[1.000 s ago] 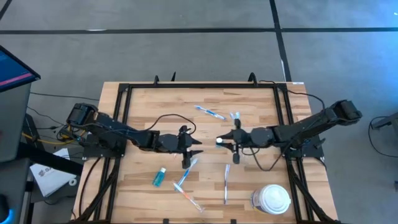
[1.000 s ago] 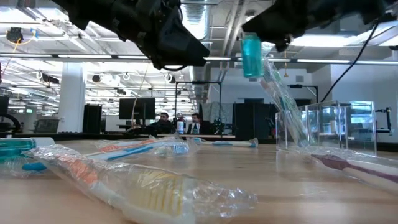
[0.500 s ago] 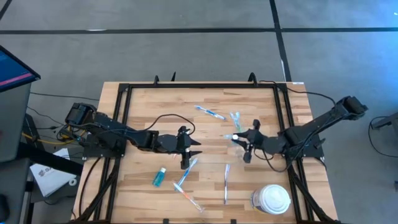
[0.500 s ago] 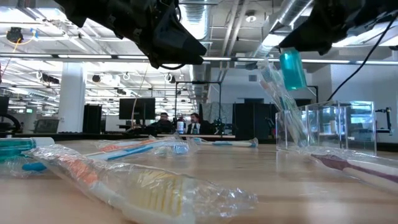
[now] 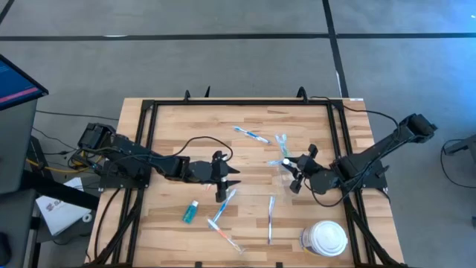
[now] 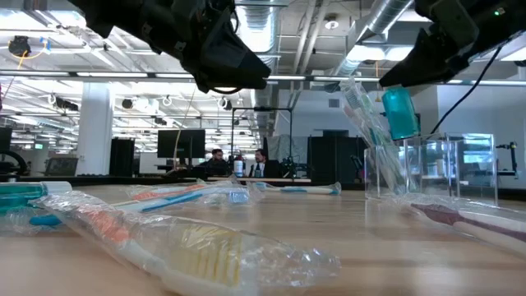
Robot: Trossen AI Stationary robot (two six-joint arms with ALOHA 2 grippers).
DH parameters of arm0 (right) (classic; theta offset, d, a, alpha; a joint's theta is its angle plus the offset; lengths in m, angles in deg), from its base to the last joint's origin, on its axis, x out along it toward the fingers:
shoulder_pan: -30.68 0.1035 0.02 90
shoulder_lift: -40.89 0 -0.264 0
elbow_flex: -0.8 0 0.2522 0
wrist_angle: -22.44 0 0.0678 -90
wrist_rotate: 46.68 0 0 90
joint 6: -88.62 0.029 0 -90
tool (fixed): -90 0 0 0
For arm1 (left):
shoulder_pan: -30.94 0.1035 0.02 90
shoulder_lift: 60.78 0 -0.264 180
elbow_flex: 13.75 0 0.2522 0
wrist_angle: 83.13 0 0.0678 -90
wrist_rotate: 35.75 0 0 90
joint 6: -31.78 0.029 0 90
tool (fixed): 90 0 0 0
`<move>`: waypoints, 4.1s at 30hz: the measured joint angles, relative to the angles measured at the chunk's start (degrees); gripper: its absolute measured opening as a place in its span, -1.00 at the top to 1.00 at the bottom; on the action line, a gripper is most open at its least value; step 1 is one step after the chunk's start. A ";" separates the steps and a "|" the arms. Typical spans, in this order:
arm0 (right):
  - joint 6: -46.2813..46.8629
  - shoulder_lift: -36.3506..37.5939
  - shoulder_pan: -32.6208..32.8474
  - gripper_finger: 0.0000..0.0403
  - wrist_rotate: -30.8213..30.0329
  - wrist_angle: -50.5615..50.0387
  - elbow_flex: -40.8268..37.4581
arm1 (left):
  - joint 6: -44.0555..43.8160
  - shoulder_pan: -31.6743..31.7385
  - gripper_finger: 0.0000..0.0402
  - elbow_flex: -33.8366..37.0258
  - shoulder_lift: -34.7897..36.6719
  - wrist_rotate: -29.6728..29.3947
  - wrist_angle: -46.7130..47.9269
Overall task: Pick & Place toothbrushing station
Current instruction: Put the top blue mouthwash into the transparent organizer, then put the blue mouthwash into the transparent organizer
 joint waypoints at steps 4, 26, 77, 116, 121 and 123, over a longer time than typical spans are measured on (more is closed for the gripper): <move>3.73 -0.29 2.26 0.58 -2.44 -1.57 0.01 | -0.06 0.26 0.21 1.30 -0.07 -0.12 -0.30; 9.30 0.05 6.13 0.58 -8.60 10.14 -10.03 | -0.64 0.33 0.21 2.28 -0.07 -0.42 -1.98; -3.58 -8.56 1.68 0.42 -2.06 51.58 -25.99 | 0.86 0.33 0.21 2.28 -0.07 -0.33 -2.74; -18.60 -0.32 6.05 0.63 0.04 60.55 -25.92 | -26.10 -4.63 0.21 2.24 -0.07 14.93 16.37; -18.60 0.16 6.30 0.63 0.04 60.51 -25.90 | -33.91 -5.49 0.21 2.25 -0.07 23.50 22.04; -18.58 0.16 6.30 0.63 0.03 60.53 -25.90 | -36.48 -5.81 0.21 2.26 -0.07 27.20 22.90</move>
